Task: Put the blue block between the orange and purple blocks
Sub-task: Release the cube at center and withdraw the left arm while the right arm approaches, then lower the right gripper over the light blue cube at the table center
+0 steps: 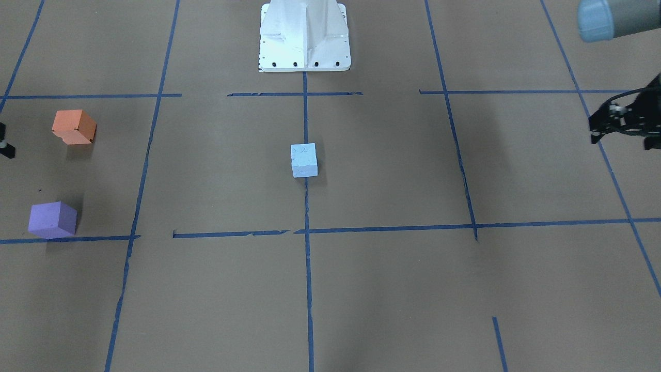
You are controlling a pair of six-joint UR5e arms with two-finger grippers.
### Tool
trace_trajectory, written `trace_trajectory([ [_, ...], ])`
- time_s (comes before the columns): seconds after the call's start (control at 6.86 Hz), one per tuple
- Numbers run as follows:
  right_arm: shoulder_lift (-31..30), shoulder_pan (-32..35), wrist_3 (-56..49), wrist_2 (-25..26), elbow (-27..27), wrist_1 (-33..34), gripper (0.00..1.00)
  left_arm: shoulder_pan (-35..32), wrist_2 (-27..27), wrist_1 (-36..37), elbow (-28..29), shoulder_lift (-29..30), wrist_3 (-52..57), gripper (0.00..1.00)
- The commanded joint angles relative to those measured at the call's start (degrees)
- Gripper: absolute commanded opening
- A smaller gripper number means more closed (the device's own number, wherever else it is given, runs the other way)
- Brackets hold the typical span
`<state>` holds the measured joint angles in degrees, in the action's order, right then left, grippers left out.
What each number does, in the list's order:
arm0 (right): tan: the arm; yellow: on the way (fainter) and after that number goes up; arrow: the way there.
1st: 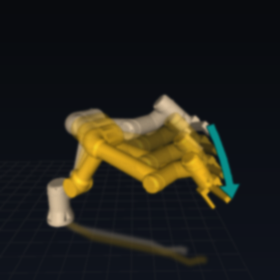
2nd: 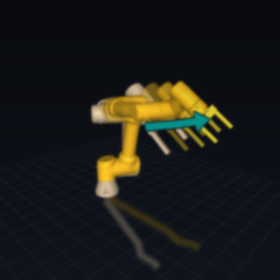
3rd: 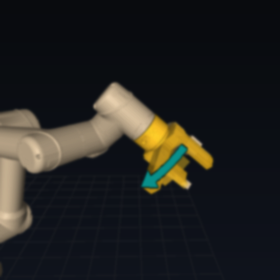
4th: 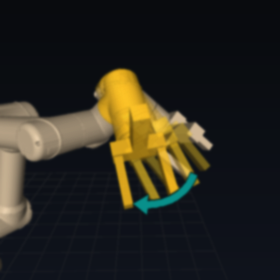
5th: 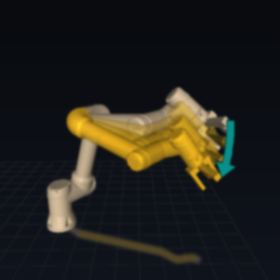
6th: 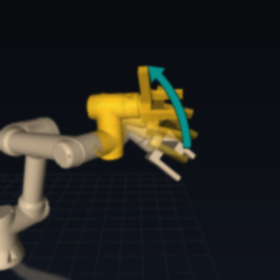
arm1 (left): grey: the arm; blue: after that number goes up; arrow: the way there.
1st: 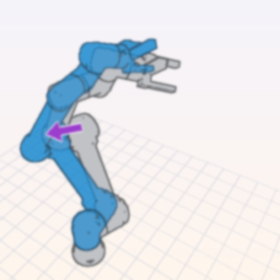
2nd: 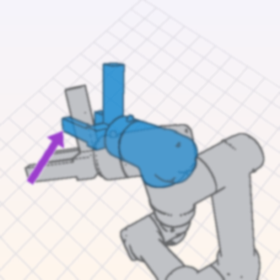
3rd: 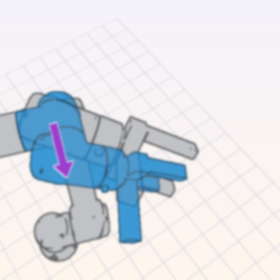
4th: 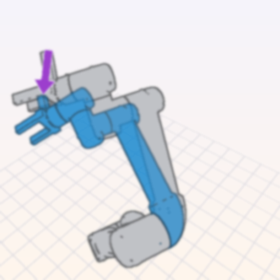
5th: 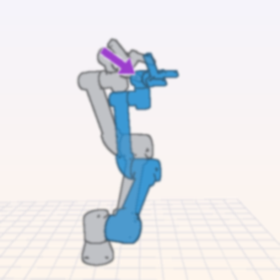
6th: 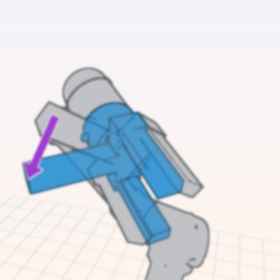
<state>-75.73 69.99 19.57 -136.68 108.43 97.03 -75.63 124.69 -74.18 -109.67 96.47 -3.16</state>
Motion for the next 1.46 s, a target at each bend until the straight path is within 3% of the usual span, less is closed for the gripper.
trace_trajectory([
  [0.0,10.47,-14.29,21.04,6.56,-0.06,0.08,1.0,-10.03,4.66,-1.3,1.64,-8.99,11.04,1.0],
  [0.15,13.99,-19.49,27.39,9.04,-0.15,0.08,1.0,-13.37,5.56,-5.06,2.35,-15.02,16.21,1.0],
  [0.44,21.46,-29.33,39.1,17.89,-2.85,0.08,1.0,-15.86,5.74,-9.39,3.58,-19.47,16.26,1.0],
  [0.58,27.15,-33.39,43.5,22.55,-8.27,-0.09,0.99,-15.78,6.18,-9.4,3.76,-19.13,16.09,1.0],
  [0.88,37.1,-37.28,47.23,25.84,-19.96,-0.35,0.99,-15.78,6.27,-9.49,3.94,-18.86,14.33,1.0],
  [1.02,39.93,-38.95,49.15,28.11,-24.88,-2.7,0.99,-15.78,7.4,-9.49,3.85,-18.86,13.98,1.0],
  [1.31,37.25,-39.84,48.55,28.4,-26.25,-6.5,0.99,-15.78,9.77,-9.49,3.85,-18.86,13.71,1.0],
])
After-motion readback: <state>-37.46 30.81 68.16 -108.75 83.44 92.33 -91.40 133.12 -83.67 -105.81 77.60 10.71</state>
